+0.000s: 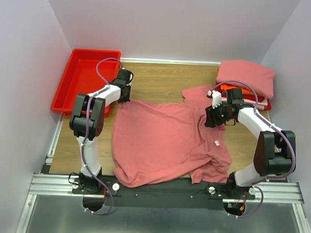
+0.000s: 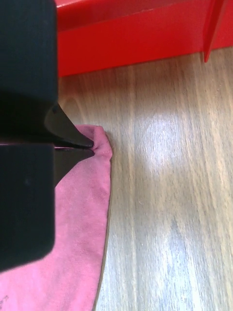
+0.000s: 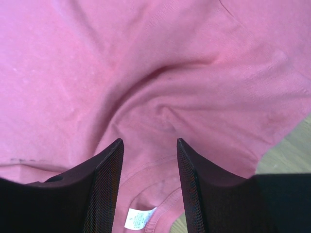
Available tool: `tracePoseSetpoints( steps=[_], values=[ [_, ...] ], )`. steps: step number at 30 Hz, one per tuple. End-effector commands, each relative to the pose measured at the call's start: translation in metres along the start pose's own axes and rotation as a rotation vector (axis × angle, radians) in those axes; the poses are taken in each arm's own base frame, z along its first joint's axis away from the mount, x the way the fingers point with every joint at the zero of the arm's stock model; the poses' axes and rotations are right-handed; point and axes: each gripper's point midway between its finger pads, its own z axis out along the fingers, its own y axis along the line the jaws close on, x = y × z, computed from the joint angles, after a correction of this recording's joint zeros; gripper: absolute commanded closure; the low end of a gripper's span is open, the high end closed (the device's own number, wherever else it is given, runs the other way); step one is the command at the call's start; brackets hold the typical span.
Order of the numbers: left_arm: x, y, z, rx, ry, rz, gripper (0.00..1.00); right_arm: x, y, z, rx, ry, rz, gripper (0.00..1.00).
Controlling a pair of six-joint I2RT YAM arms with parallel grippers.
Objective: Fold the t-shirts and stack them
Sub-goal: Flatten the tshirt out
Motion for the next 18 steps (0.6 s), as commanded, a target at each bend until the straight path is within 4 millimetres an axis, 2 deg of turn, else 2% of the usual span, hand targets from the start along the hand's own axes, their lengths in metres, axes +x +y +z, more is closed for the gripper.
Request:
tracePoseSetpoints(
  steps=[1,6,8,9,11,18],
  values=[
    [0.034,0.0,0.011,0.015,0.103,0.013,1.0,-0.022,0.008,-0.011,-0.053,-0.068,-0.031,0.45],
    [0.027,0.006,0.006,-0.003,0.083,0.004,0.99,-0.045,0.0,-0.024,-0.027,-0.081,-0.076,0.44],
    [0.017,0.009,-0.002,-0.018,0.048,-0.009,0.85,-0.052,0.001,-0.027,-0.033,-0.086,-0.084,0.44],
    [0.014,0.012,-0.004,-0.031,0.037,-0.014,0.73,-0.054,0.002,-0.029,-0.042,-0.091,-0.08,0.44],
    [0.006,0.015,-0.01,-0.042,0.01,-0.018,0.69,-0.059,0.007,-0.03,-0.069,-0.107,-0.075,0.44],
    [-0.006,0.02,-0.016,-0.035,-0.022,-0.047,0.67,-0.052,0.012,-0.026,-0.096,-0.1,-0.059,0.44]
  ],
)
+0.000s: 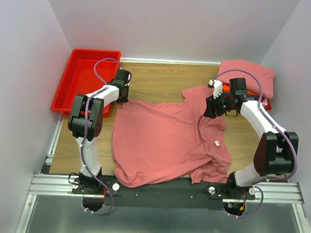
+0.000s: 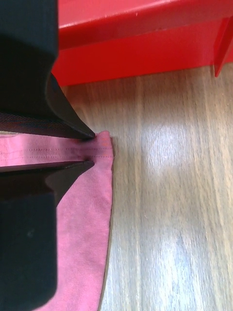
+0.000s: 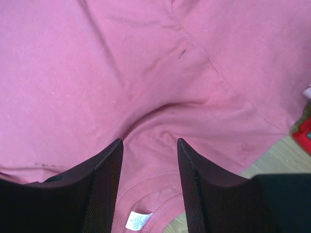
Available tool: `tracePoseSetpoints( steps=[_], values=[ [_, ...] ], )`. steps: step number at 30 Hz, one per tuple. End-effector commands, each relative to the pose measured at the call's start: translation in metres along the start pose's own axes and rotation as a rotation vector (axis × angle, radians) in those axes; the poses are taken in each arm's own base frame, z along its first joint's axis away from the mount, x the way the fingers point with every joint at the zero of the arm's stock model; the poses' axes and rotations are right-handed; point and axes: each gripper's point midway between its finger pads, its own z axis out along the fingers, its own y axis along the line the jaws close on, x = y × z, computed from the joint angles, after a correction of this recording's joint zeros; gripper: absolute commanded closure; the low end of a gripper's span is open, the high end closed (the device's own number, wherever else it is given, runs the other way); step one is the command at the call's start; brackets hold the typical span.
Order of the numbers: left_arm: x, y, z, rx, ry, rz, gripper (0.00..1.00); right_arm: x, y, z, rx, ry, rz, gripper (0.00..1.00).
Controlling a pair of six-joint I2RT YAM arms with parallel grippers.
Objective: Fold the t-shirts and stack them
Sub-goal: Flatten the tshirt out
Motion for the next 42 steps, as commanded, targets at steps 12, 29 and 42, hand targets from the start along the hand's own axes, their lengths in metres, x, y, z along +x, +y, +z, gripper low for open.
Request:
tracePoseSetpoints(
  steps=[12,29,42],
  values=[
    [-0.029,0.011,-0.015,0.013,-0.059,-0.048,0.66,0.019,0.015,0.005,-0.073,0.018,0.027,0.44],
    [0.008,0.006,0.015,0.044,0.077,-0.038,0.62,0.021,0.019,0.003,-0.077,0.009,0.018,0.44],
    [0.046,-0.003,0.026,0.1,0.196,-0.027,0.65,0.008,0.024,-0.01,-0.072,-0.036,0.0,0.44]
  ],
)
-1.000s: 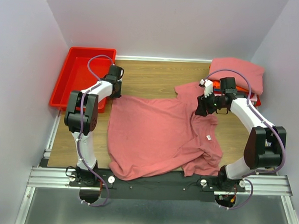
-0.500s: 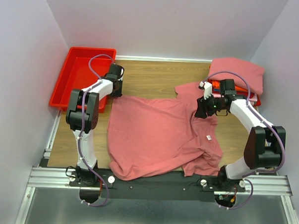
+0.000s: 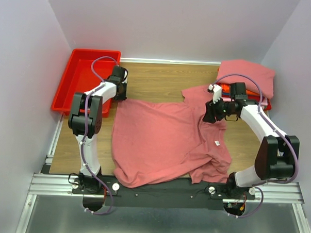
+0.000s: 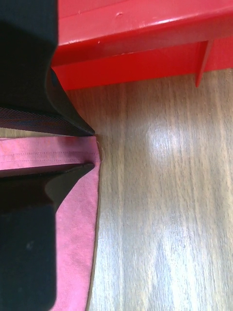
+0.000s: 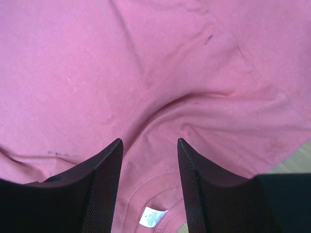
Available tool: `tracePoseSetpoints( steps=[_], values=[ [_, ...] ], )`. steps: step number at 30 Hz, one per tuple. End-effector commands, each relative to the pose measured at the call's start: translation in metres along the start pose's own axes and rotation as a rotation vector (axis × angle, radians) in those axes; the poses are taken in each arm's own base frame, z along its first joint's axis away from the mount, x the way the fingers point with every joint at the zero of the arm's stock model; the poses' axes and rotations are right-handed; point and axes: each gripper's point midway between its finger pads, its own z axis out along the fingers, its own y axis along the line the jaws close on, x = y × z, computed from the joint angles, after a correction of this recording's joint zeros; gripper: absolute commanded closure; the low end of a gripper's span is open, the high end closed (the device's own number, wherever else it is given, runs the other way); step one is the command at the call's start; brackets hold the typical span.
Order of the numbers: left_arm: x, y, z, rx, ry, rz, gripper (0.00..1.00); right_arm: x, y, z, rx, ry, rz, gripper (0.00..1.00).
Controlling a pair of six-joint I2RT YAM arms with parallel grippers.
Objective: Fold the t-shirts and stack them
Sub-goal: Flatten the tshirt out
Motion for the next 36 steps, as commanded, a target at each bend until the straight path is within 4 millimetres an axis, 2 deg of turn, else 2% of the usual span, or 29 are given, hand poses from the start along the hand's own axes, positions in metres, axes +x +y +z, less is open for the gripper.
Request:
tracePoseSetpoints(
  steps=[1,4,9,12,15,16,20,23,25,28,30,31,34,36],
  values=[
    [0.055,-0.006,0.017,0.047,0.18,0.01,0.66,-0.012,0.005,-0.014,0.002,-0.046,-0.022,0.44],
    [0.062,-0.009,0.018,0.065,0.207,0.011,0.67,-0.021,0.004,-0.022,0.02,-0.057,-0.041,0.44],
    [0.07,-0.011,0.019,0.069,0.25,0.005,0.69,-0.04,0.014,-0.033,-0.014,-0.1,-0.058,0.44],
    [0.071,-0.01,0.02,0.071,0.253,0.002,0.79,-0.047,0.018,-0.038,-0.026,-0.119,-0.06,0.44],
    [0.066,-0.011,0.018,0.073,0.238,0.004,0.99,-0.045,0.018,-0.036,-0.028,-0.114,-0.06,0.44],
    [0.063,-0.011,0.017,0.074,0.23,0.005,1.0,-0.043,0.017,-0.036,-0.026,-0.109,-0.058,0.44],
    [0.037,-0.008,0.003,0.061,0.149,-0.001,1.0,-0.037,0.016,-0.031,-0.028,-0.092,-0.054,0.44],
    [0.007,-0.002,-0.027,0.035,0.029,-0.015,1.0,-0.043,0.01,-0.032,-0.011,-0.087,-0.057,0.44],
    [-0.002,0.004,-0.039,0.01,-0.013,-0.02,1.0,-0.054,0.001,-0.033,0.009,-0.081,-0.069,0.44],
    [-0.002,0.006,-0.056,0.012,-0.047,-0.037,1.0,-0.073,-0.013,-0.033,0.029,-0.079,-0.074,0.44],
    [0.002,0.007,-0.066,0.011,-0.059,-0.043,1.0,-0.078,-0.018,-0.026,0.019,-0.066,-0.061,0.44],
    [0.004,0.008,-0.07,0.007,-0.064,-0.046,1.0,-0.088,-0.024,-0.021,0.015,-0.069,-0.062,0.44],
    [0.011,0.013,-0.083,-0.006,-0.081,-0.062,1.0,-0.098,-0.028,-0.009,0.02,-0.055,-0.05,0.44],
    [0.013,0.014,-0.094,-0.001,-0.098,-0.083,1.0,-0.106,-0.039,0.002,0.044,-0.045,-0.018,0.44]
  ],
)
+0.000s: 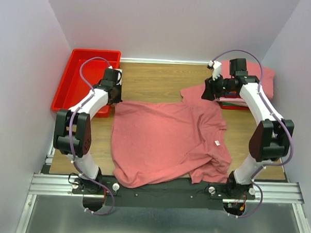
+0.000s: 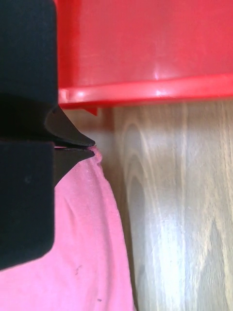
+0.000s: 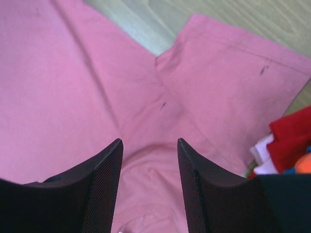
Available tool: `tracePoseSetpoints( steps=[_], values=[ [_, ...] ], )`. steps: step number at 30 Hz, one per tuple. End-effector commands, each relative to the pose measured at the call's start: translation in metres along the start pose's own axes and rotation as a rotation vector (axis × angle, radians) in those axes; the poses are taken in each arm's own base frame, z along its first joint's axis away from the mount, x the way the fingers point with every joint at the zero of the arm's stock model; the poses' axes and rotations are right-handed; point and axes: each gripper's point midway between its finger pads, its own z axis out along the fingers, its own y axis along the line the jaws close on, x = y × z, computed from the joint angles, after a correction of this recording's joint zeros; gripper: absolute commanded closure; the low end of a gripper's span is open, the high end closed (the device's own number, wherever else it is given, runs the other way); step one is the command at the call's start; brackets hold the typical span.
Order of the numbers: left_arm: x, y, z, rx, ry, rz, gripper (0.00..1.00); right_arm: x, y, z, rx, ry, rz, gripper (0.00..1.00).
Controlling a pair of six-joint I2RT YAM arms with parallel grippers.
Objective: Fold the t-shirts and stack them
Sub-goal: Flatten the tshirt out
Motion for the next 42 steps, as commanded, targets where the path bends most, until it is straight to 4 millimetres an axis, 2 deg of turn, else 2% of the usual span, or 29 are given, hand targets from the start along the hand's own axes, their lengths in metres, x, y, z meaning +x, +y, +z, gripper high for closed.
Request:
tracePoseSetpoints(
  steps=[1,5,6,8,9,10,16,17,20,23,24,31,34,39,42],
  values=[
    [0.001,0.01,-0.02,-0.035,-0.043,-0.047,1.0,-0.005,-0.014,0.02,0.036,0.049,0.06,0.44],
    [0.004,0.019,-0.039,-0.05,-0.076,-0.075,1.0,-0.015,-0.041,0.042,0.105,0.07,0.07,0.44],
    [0.004,0.021,-0.041,-0.05,-0.082,-0.081,1.0,-0.011,-0.048,0.055,0.104,0.089,0.078,0.44],
    [0.004,0.026,-0.045,-0.055,-0.089,-0.082,1.0,-0.01,-0.056,0.068,0.117,0.106,0.096,0.44],
    [0.005,0.026,-0.047,-0.049,-0.09,-0.079,1.0,-0.024,-0.064,0.068,0.141,0.082,0.083,0.44],
    [0.005,0.026,-0.047,-0.045,-0.091,-0.074,1.0,-0.014,-0.071,0.085,0.137,0.109,0.117,0.44],
    [0.008,0.02,-0.042,-0.012,-0.087,-0.064,1.0,-0.026,-0.12,0.126,0.242,0.097,0.184,0.44],
    [0.011,0.02,-0.04,-0.008,-0.081,-0.062,1.0,-0.029,-0.131,0.138,0.252,0.086,0.187,0.44],
    [0.013,0.019,-0.037,-0.004,-0.079,-0.057,1.0,-0.042,-0.151,0.154,0.289,0.044,0.201,0.45],
    [0.013,0.02,-0.037,-0.005,-0.085,-0.056,1.0,-0.037,-0.166,0.161,0.351,0.052,0.207,0.46],
    [0.013,0.019,-0.038,-0.004,-0.086,-0.054,1.0,-0.03,-0.174,0.165,0.38,0.065,0.212,0.46],
    [0.011,0.018,-0.04,0.006,-0.095,-0.052,1.0,-0.008,-0.191,0.182,0.433,0.101,0.206,0.47],
    [0.011,0.018,-0.041,0.004,-0.098,-0.053,1.0,-0.005,-0.194,0.186,0.44,0.104,0.201,0.47],
    [0.011,0.019,-0.041,0.002,-0.097,-0.051,1.0,0.006,-0.193,0.196,0.419,0.119,0.218,0.47],
    [0.012,0.02,-0.041,-0.003,-0.095,-0.05,1.0,0.013,-0.191,0.201,0.403,0.129,0.224,0.52]
  ],
)
